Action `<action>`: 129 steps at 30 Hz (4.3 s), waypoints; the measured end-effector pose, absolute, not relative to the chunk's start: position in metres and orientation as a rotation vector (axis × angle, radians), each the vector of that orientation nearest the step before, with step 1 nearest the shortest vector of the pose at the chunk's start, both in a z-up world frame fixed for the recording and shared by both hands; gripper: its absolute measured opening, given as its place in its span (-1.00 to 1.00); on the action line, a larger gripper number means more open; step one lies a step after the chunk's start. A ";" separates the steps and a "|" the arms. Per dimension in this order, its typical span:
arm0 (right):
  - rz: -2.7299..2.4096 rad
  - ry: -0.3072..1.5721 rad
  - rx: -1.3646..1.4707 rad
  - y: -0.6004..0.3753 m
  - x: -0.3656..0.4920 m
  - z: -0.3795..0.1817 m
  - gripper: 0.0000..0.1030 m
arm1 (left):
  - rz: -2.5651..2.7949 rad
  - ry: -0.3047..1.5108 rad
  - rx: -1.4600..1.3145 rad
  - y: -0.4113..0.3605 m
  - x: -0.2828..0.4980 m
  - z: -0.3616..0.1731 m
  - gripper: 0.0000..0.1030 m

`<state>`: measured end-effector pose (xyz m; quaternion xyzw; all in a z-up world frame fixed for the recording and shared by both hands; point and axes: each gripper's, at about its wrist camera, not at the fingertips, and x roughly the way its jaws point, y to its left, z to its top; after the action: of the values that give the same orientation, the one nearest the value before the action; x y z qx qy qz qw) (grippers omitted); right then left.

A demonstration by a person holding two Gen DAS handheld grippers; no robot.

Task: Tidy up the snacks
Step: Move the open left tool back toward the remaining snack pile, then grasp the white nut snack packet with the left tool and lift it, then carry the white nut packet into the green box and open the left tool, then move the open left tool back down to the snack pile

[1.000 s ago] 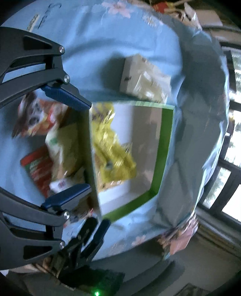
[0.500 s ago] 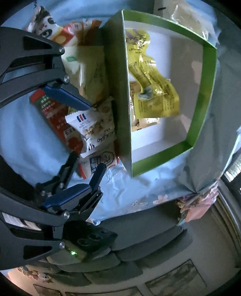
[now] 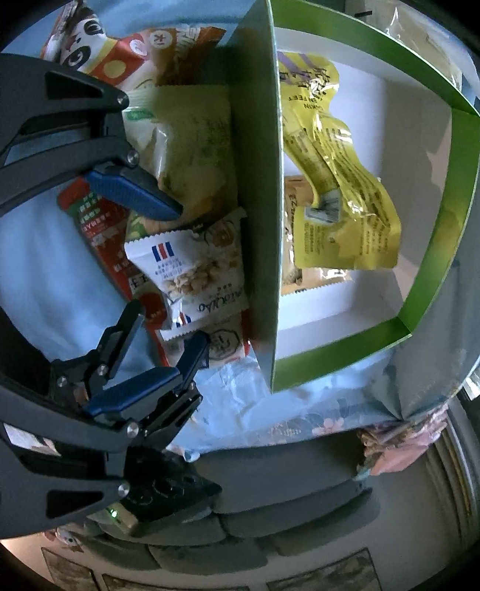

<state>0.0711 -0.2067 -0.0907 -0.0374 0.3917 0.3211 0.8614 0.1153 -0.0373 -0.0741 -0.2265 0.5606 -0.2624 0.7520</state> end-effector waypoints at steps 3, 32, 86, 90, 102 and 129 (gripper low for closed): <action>0.674 0.832 -0.096 -0.201 0.072 -0.094 0.28 | -0.553 1.233 -0.459 -0.042 0.116 -0.077 0.54; 0.702 0.736 -0.188 -0.189 0.046 -0.076 -0.48 | -0.481 1.059 -0.161 -0.056 0.087 -0.054 -0.36; 0.584 0.689 -0.128 -0.168 0.142 -0.050 -0.47 | -0.324 0.881 -0.165 -0.043 0.181 -0.038 -0.17; 0.578 0.691 -0.130 -0.169 0.141 -0.049 -0.47 | -0.317 0.886 -0.164 -0.042 0.182 -0.038 -0.11; 0.548 0.673 -0.132 -0.172 0.138 -0.044 -0.06 | -0.281 0.880 -0.129 -0.043 0.178 -0.037 0.36; 0.541 0.599 -0.010 -0.204 0.106 -0.019 0.09 | -0.170 0.770 -0.043 -0.039 0.141 -0.007 0.58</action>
<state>0.1063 -0.2044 -0.0191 -0.0049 0.2912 0.2630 0.9198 0.1408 -0.0394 -0.0073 -0.0209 0.3752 -0.0830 0.9230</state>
